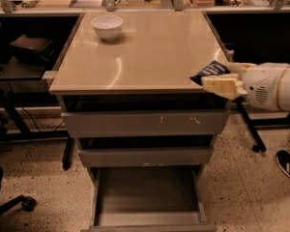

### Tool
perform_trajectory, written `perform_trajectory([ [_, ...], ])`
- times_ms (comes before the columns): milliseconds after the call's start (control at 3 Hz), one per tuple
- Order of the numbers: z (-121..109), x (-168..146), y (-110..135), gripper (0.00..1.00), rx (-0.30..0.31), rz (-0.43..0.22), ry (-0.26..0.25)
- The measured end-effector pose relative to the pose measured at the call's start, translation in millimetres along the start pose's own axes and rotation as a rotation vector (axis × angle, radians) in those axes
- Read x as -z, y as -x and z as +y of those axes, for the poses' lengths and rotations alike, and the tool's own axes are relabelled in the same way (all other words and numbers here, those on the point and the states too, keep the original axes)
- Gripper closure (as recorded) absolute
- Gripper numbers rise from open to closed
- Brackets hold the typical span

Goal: Place rxbar blueberry into bottom drawer

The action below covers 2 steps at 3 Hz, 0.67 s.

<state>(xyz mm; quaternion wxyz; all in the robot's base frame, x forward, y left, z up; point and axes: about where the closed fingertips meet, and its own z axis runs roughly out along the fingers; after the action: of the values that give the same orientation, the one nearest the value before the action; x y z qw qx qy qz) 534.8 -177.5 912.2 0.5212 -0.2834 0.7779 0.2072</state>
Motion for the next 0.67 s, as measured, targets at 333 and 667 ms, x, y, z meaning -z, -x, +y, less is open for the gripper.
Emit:
perform_trajectory([
  [333, 20.1, 50.3, -45.3, 1.00, -0.038, 0.044, 0.012],
  [667, 34.0, 77.8, -74.5, 1.00, -0.062, 0.088, 0.035],
])
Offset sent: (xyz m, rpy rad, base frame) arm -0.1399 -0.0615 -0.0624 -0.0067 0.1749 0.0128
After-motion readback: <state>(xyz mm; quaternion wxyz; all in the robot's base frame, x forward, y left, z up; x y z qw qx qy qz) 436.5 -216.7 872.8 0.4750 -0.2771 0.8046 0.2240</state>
